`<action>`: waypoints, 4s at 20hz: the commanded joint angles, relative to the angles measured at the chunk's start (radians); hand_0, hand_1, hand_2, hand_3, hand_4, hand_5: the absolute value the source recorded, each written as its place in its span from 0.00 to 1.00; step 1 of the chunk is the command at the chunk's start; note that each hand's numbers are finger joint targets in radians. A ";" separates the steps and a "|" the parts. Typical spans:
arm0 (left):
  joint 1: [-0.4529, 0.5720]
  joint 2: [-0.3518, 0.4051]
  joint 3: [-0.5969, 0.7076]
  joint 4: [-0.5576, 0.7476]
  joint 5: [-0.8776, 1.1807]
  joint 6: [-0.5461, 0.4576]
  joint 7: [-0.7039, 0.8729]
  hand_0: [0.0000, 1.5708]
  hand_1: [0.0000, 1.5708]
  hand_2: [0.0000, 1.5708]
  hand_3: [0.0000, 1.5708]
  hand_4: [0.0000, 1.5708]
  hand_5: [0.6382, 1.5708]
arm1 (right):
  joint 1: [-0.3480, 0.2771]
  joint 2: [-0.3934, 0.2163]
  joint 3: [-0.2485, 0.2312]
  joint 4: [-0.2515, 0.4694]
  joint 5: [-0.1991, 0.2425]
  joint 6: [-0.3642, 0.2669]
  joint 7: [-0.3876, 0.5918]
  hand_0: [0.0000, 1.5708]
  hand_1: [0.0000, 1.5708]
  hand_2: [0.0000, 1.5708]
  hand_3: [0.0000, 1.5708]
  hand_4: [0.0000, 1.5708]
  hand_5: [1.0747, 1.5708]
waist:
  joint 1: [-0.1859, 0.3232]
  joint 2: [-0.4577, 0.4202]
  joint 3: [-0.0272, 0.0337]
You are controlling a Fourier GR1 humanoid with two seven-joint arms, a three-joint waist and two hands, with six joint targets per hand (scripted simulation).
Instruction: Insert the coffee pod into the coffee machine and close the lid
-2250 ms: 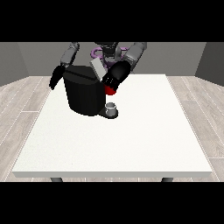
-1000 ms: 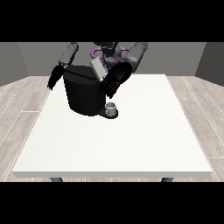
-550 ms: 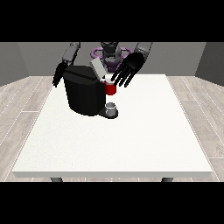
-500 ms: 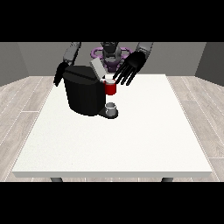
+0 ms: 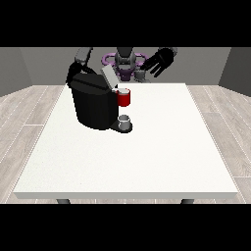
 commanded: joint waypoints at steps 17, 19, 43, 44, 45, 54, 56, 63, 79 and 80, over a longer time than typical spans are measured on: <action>0.416 -0.238 0.069 -0.090 0.352 -0.065 0.008 0.00 0.00 0.00 0.00 0.25 1.00 | -0.103 -0.135 -0.018 -0.069 -0.067 0.192 0.083 0.00 0.00 0.00 0.00 0.00 1.00 | 0.259 -0.244 0.0017; 0.460 -0.239 0.023 -0.151 0.397 -0.074 0.071 0.00 0.00 0.00 0.00 0.23 1.00 | -0.086 -0.115 -0.045 -0.055 -0.087 0.166 0.104 0.00 0.00 0.00 0.00 0.00 1.00 | 0.270 -0.275 0.0018; 0.673 -0.189 -0.112 -0.695 0.557 -0.091 0.235 0.00 0.00 0.00 0.00 0.24 1.00 | -0.369 -0.113 -0.092 0.199 -0.176 0.184 0.104 0.00 0.00 0.00 0.00 0.00 1.00 | 0.315 -0.030 0.0016; 0.653 -0.198 -0.111 -0.707 0.573 -0.091 0.237 0.00 0.00 0.00 0.00 0.22 1.00 | -0.366 -0.100 -0.076 0.208 -0.160 0.187 0.049 0.00 0.00 0.00 0.00 0.00 1.00 | 0.316 -0.005 0.0017; 0.700 -0.189 -0.122 -0.694 0.523 -0.054 0.141 0.00 0.00 0.00 0.00 0.23 1.00 | -0.382 -0.109 -0.075 0.198 -0.179 0.220 0.059 0.00 0.00 0.00 0.00 0.00 1.00 | 0.287 0.016 0.0015; 0.707 -0.164 -0.098 -0.732 0.559 -0.035 0.170 0.00 0.00 0.00 0.00 0.20 1.00 | -0.511 -0.090 -0.038 0.211 -0.153 0.187 0.141 0.00 0.00 0.00 0.00 0.08 1.00 | 0.259 0.048 0.0012; 0.692 -0.140 -0.095 -0.790 0.555 -0.026 0.213 0.00 0.00 0.00 0.00 0.21 1.00 | -0.522 -0.128 -0.059 0.242 -0.152 0.205 0.109 0.00 0.00 0.00 0.00 0.10 1.00 | 0.274 0.058 0.0015; 0.738 -0.154 -0.119 -0.766 0.537 -0.021 0.200 0.00 0.00 0.00 0.00 0.22 1.00 | -0.615 -0.114 -0.014 0.229 -0.108 0.193 0.125 0.00 0.00 0.00 0.00 0.03 1.00 | 0.309 0.077 0.0012; 0.660 -0.193 -0.192 -0.767 0.515 -0.028 0.212 0.00 0.00 0.00 0.00 0.21 1.00 | -0.745 -0.144 0.057 0.168 0.005 0.150 0.206 0.00 0.00 0.00 0.00 0.19 1.00 | 0.433 0.131 0.0012; 0.637 -0.180 -0.189 -0.772 0.511 -0.030 0.201 0.00 0.00 0.00 0.00 0.21 1.00 | -0.775 -0.161 0.037 0.174 -0.004 0.152 0.229 0.00 0.00 0.00 0.00 0.17 1.00 | 0.448 0.153 0.0012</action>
